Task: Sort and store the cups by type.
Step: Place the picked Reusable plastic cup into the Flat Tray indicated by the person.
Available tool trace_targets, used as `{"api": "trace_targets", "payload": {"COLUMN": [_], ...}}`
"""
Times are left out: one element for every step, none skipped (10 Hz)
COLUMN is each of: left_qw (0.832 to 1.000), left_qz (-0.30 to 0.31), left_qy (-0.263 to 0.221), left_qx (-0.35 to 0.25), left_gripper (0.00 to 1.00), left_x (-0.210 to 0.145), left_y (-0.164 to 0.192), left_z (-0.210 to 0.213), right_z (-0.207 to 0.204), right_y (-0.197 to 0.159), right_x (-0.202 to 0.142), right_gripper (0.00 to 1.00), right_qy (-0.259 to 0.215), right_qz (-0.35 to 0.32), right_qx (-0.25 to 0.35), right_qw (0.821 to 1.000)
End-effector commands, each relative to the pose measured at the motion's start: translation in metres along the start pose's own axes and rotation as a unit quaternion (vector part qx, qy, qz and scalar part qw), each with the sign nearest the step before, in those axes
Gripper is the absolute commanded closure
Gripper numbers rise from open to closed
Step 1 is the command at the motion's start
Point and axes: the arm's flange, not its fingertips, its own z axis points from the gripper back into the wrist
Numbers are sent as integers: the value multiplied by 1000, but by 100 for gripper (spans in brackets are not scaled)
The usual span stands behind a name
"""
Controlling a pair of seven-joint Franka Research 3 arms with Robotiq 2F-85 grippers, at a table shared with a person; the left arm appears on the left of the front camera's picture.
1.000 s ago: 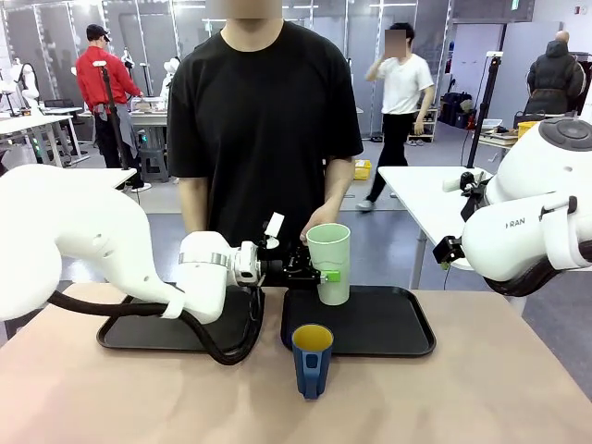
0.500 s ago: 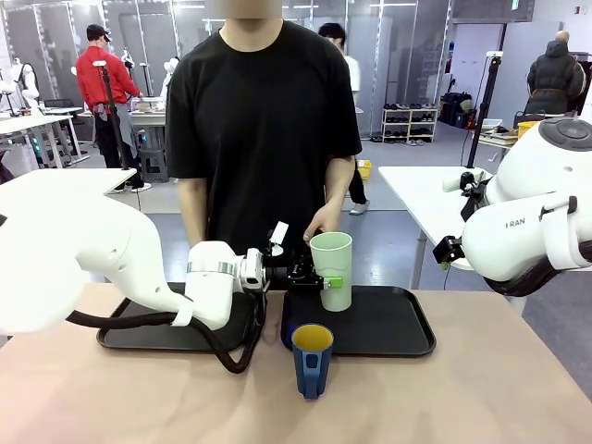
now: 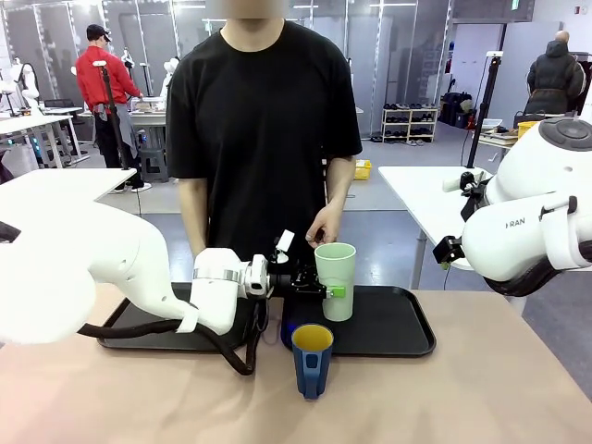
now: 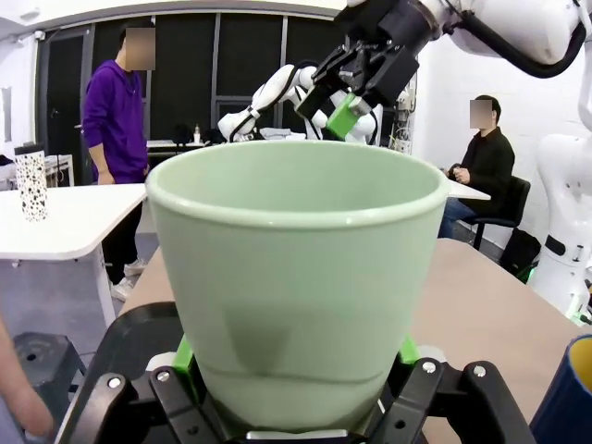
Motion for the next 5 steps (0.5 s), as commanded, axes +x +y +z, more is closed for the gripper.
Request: {"api": "trace_targets", "payload": {"left_qw": [1000,1000,1000,999,999], "left_qz": [12,14,19,21,24], "left_qy": [21,21,22,25,26], "left_qx": [-1,-2,-3,-5,-5], "left_gripper": [14,14,14,14,14], "left_x": [-4,-7,-11,-14,-17], "left_y": [11,12,12,13,15], "left_z": [-5,-4,-4,-4,-3], "right_z": [-1,-1,-1,-1,-1], "right_y": [0,0,0,0,0], "right_x": [1,1,1,1,1], "right_gripper": [0,0,0,0,0], "right_qy": [0,0,0,0,0], "right_qz": [4,4,4,4,4], "right_qx": [-2,-2,-2,-2,-2], "right_qw": [1000,1000,1000,1000,1000]}}
